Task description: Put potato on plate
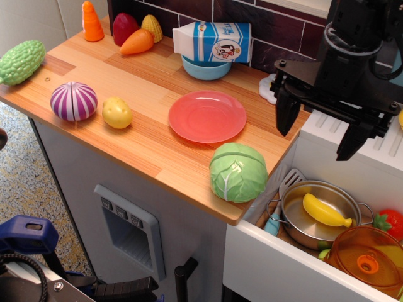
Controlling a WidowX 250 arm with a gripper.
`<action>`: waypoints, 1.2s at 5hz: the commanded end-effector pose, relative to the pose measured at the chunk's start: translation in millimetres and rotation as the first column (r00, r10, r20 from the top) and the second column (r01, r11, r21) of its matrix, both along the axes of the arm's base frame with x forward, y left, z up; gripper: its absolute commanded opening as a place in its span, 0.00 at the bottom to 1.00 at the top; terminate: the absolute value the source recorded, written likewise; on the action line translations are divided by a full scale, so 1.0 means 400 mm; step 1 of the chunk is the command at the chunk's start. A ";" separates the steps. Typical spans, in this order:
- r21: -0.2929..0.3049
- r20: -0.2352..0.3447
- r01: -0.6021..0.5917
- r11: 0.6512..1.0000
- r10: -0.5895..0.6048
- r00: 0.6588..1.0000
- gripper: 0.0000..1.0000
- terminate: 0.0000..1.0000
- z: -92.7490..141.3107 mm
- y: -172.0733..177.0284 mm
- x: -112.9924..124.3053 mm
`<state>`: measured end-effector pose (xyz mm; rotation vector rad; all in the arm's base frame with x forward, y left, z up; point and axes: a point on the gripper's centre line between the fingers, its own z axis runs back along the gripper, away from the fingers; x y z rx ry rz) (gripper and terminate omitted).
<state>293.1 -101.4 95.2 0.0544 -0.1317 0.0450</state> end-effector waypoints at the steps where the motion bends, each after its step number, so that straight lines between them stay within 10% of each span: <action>1: 0.000 0.000 0.000 1.000 0.000 1.000 1.00 0.00 0.000 0.000 0.000; 5: 0.192 -0.041 0.100 0.976 -0.094 0.995 1.00 0.00 0.018 0.484 -0.015; 6: 0.160 -0.039 0.051 0.986 -0.045 0.998 1.00 0.00 -0.006 0.546 -0.013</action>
